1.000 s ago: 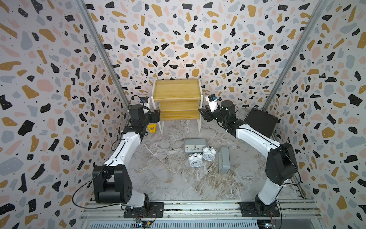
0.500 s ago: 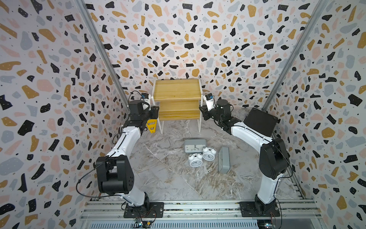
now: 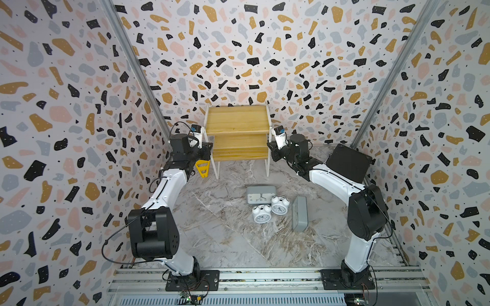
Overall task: Place the alarm clocks on the shelf by style
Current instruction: Move the shelf to the center of the board.
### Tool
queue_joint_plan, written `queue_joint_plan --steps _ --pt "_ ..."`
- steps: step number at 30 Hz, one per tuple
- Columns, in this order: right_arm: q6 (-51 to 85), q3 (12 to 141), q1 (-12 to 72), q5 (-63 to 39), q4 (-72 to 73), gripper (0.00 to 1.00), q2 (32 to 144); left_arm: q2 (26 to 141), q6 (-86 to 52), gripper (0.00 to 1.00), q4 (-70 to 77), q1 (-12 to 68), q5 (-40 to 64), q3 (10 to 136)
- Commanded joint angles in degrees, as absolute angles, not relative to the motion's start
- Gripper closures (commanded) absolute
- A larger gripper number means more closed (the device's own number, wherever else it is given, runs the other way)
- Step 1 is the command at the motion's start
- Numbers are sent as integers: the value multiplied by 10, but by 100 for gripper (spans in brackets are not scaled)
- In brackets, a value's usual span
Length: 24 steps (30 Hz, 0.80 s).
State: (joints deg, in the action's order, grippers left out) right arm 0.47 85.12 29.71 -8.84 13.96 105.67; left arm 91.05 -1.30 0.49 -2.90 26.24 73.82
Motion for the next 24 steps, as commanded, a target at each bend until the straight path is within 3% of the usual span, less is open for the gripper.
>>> queue_joint_plan --steps 1,24 --pt "-12 832 288 -61 149 100 994 881 -101 91 19 -21 353 728" --pt "-31 671 178 -74 79 100 824 858 -151 91 -11 113 340 706"
